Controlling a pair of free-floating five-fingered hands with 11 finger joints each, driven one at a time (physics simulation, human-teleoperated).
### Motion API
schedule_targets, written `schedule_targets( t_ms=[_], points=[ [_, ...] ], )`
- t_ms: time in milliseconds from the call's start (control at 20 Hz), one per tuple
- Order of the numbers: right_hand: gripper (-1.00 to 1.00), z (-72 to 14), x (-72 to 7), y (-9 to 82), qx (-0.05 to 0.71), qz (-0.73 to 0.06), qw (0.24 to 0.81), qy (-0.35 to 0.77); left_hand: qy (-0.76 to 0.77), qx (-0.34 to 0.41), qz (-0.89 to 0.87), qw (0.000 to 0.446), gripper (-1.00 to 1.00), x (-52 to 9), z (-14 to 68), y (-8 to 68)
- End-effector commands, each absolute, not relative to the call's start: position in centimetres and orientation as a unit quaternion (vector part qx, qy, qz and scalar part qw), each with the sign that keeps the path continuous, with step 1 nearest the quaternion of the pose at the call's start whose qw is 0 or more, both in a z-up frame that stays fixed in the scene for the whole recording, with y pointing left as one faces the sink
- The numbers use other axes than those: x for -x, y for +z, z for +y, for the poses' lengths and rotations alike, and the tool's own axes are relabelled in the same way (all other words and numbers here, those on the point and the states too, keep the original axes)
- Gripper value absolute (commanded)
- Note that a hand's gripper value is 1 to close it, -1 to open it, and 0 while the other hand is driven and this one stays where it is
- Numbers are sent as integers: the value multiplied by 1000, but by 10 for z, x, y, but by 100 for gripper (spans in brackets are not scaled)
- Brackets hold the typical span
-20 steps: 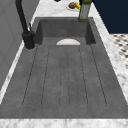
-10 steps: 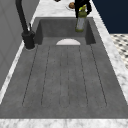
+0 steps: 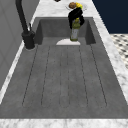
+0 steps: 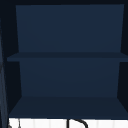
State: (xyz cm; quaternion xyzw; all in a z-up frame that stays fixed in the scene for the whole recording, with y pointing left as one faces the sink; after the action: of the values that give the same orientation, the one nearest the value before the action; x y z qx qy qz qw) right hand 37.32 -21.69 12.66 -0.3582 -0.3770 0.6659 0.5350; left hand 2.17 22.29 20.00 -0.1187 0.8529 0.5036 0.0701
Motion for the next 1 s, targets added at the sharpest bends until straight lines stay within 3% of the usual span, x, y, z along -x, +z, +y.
schedule_targets(
  t_ms=[0, 550, 950],
  points=[
    [100, -219, -386, 96, 353, -383, 538, 662, 504, 119, 853, 70, 0, -22, 223, 200],
    [100, -237, -397, 13, 387, -416, 518, 639, 504, 119, 853, 70, 0, -22, 223, 200],
    [100, -240, -420, 27, 359, -409, 541, 641, 504, 119, 853, 70, 0, -22, 223, 200]
  ],
)
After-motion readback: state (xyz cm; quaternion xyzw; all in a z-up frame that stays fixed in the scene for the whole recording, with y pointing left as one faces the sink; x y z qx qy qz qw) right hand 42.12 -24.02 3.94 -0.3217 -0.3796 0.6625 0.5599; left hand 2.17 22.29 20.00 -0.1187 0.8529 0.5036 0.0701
